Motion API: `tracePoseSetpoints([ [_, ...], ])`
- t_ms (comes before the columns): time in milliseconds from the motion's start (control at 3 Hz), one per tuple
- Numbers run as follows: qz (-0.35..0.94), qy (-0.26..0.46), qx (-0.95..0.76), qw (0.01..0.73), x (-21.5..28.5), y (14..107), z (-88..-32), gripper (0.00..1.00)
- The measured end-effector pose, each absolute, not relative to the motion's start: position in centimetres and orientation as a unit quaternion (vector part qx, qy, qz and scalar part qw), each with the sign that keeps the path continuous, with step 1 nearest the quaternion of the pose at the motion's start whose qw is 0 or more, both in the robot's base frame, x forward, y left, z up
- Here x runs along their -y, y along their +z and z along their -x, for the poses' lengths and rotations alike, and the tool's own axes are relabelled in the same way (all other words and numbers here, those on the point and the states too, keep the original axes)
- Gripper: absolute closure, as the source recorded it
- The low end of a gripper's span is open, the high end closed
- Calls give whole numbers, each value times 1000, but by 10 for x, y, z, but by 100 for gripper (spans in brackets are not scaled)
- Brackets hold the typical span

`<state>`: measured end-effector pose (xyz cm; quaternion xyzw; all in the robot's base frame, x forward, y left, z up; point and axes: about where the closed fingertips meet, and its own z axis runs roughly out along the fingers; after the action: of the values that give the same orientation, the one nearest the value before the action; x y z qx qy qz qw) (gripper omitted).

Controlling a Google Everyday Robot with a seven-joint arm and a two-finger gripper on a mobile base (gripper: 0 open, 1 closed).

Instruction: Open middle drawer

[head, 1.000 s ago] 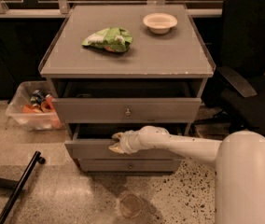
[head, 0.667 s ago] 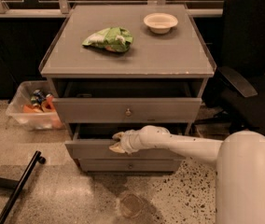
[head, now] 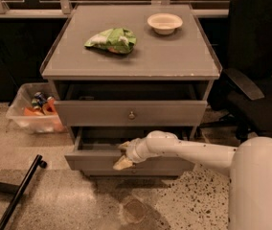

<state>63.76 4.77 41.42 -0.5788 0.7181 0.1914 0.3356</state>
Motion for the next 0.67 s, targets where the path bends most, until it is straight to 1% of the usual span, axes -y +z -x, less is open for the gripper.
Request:
tracePoseSetpoints([
  [333,590,204,-715,316,-43,412,-620,0],
  [667,598,213,-711,303,-41,411,-609,0],
])
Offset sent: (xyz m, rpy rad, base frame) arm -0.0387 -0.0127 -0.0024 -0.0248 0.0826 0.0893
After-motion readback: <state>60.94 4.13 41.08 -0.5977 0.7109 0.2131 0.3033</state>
